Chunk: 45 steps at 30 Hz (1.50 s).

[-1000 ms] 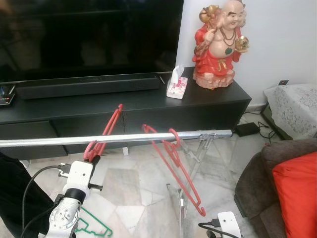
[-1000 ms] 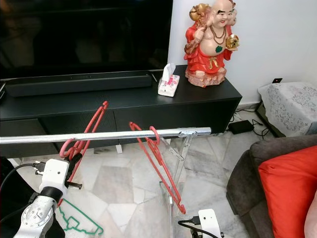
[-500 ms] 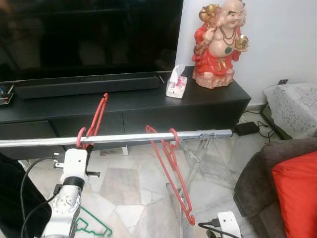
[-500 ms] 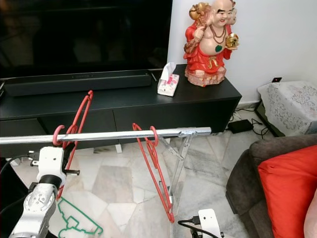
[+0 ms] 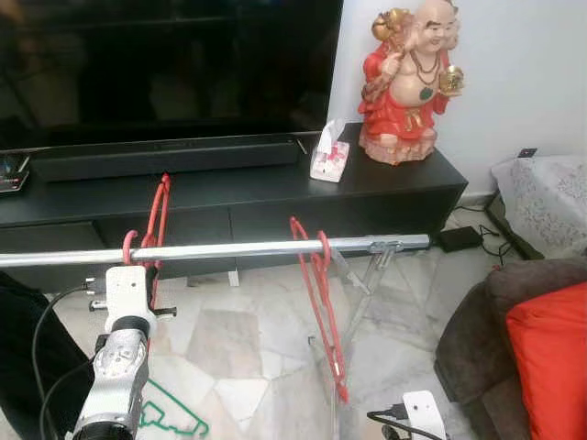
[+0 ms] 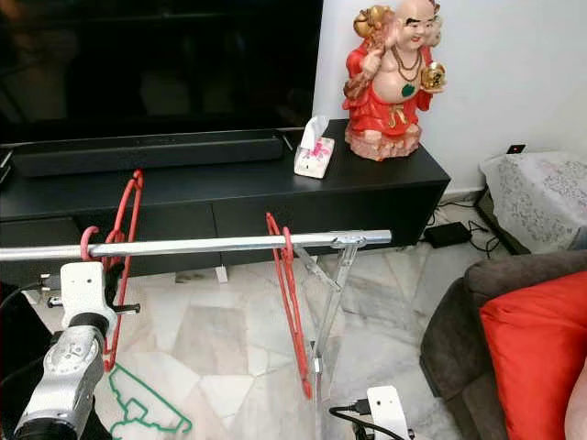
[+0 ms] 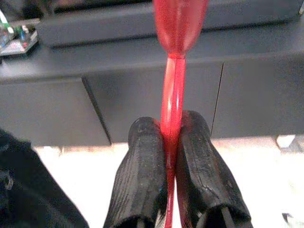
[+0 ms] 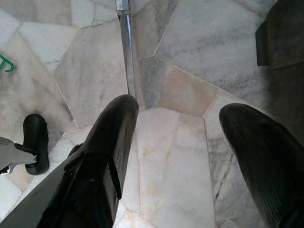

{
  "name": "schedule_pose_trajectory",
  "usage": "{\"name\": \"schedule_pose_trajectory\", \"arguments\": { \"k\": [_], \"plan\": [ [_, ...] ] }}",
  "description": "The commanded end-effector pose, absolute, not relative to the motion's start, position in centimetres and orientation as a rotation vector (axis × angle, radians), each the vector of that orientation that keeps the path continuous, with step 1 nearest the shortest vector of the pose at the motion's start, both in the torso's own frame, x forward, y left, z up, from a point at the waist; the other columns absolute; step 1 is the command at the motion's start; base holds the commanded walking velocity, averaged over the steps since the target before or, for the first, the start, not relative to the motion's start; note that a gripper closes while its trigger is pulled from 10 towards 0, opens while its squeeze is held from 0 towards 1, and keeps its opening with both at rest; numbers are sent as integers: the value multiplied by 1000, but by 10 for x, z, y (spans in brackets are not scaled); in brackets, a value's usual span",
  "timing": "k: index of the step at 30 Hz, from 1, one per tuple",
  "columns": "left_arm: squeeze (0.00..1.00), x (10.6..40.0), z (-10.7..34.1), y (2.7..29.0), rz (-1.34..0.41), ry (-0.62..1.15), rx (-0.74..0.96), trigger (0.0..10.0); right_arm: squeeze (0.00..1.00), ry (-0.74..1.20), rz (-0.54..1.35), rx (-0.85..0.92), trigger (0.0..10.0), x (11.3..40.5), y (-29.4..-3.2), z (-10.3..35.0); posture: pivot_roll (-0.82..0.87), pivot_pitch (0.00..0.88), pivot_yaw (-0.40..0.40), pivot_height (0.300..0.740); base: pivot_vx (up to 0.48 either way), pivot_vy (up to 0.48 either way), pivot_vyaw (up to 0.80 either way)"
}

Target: Hang hanger

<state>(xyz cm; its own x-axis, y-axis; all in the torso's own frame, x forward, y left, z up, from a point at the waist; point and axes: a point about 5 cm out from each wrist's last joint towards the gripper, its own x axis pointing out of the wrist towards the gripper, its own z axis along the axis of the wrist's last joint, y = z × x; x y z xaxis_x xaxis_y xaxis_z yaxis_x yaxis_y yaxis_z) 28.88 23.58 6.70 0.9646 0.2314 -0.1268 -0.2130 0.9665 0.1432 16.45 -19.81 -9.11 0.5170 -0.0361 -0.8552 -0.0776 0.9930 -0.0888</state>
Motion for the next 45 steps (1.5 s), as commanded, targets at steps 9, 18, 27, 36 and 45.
{"name": "schedule_pose_trajectory", "arguments": {
  "k": [9, 18, 27, 36, 45],
  "plan": [
    [0, 284, 55, 230, 227, 235, 117, 10000, 0, 1025, 14, -111, 10000, 164, -200, -91, -18, 0, -55, 740, 0, 0, 0],
    [1000, 280, 65, 219, 186, 141, 111, 10000, 0, 1024, 12, -109, 10000, 164, -200, -91, -16, 0, -55, 740, 0, 0, 0],
    [1000, 272, 74, 211, 154, 76, 92, 10000, 0, 1022, 11, -106, 10000, 164, -199, -91, -20, 3, -50, 740, 0, 0, 0],
    [1000, 256, 86, 209, 147, 15, 121, 10000, 0, 1021, 9, -102, 10000, 164, -199, -91, -19, 6, -47, 740, 0, 0, 0],
    [1000, 226, 103, 207, 131, -60, 186, 10000, 0, 1021, 12, -105, 10000, 164, -200, -91, -15, 16, -44, 740, 0, 0, 0]
  ]
}}
